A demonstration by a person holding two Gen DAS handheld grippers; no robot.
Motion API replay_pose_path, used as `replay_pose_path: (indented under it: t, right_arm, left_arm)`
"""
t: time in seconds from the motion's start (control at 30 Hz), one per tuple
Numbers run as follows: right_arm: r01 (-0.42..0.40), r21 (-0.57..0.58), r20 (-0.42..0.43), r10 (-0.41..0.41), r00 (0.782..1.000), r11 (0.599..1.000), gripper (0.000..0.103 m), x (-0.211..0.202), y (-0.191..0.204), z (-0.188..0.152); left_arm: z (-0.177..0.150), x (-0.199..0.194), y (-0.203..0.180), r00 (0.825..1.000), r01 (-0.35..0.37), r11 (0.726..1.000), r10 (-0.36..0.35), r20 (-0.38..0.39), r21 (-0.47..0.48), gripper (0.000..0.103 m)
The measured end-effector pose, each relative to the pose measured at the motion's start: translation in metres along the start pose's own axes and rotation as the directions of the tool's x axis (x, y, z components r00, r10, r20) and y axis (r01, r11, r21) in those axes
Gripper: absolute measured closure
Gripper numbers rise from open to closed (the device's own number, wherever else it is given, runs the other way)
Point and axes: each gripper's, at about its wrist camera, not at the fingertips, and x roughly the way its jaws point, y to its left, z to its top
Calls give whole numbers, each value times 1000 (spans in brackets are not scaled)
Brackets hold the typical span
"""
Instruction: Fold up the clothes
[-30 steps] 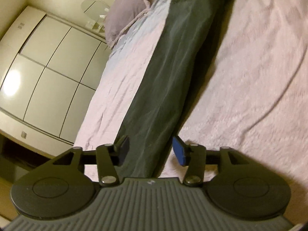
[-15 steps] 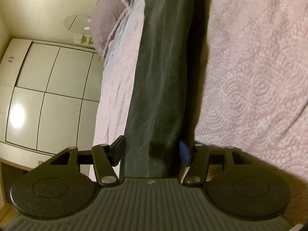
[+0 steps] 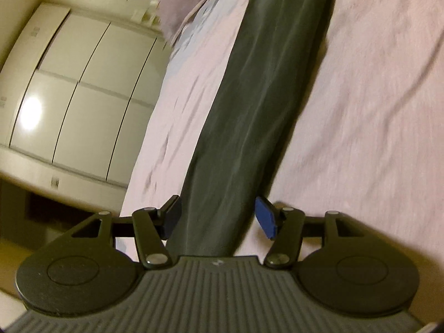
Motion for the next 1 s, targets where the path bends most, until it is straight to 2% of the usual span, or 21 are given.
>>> replay_pose_path:
  t: [0.07, 0.2, 0.3, 0.4, 0.47, 0.53, 0.57, 0.63, 0.73, 0.9, 1.0]
  right_arm:
    - [-2, 46, 4, 2, 1000, 999, 74, -12, 1, 7]
    - [-47, 136, 80, 36, 996, 990, 70, -38, 4, 38]
    - [-89, 152, 161, 64, 985, 984, 63, -59, 21, 92]
    - [-149, 168, 243, 105, 964, 974, 57, -61, 28, 146]
    - [-177, 136, 271, 136, 953, 975, 55, -56, 39, 178]
    - [-204, 99, 297, 167, 940, 974, 53, -50, 51, 209]
    - [-217, 80, 309, 183, 933, 973, 53, -48, 57, 224]
    - [-242, 43, 332, 214, 918, 969, 52, -42, 68, 255]
    - [-241, -2, 315, 230, 921, 970, 51, -37, 87, 261]
    - [-183, 44, 227, 168, 959, 982, 49, -39, 83, 230]
    - [-75, 64, 147, 65, 987, 995, 44, -45, 76, 204]
  left_arm:
    - [-16, -2, 4, 999, -11, 1000, 11, -42, -6, 47]
    - [-46, -3, 12, 992, -38, 999, 35, -117, -25, 47]
    - [-67, -4, 18, 984, -59, 997, 49, -172, -51, 47]
    - [-90, -2, 27, 971, -71, 989, 39, -237, -128, 47]
    - [-104, 2, 37, 962, -79, 976, 20, -273, -205, 47]
    - [-112, 8, 42, 954, -95, 968, 23, -298, -231, 48]
    - [-113, 12, 39, 953, -100, 975, 38, -300, -196, 48]
    - [-111, 20, 23, 959, -96, 995, 82, -271, -39, 47]
    - [-120, 35, 12, 972, -89, 989, 112, -207, 121, 49]
    - [-123, 67, 7, 979, -90, 955, 137, -150, 284, 55]
    - [-125, 75, 3, 981, -87, 926, 143, -128, 369, 61]
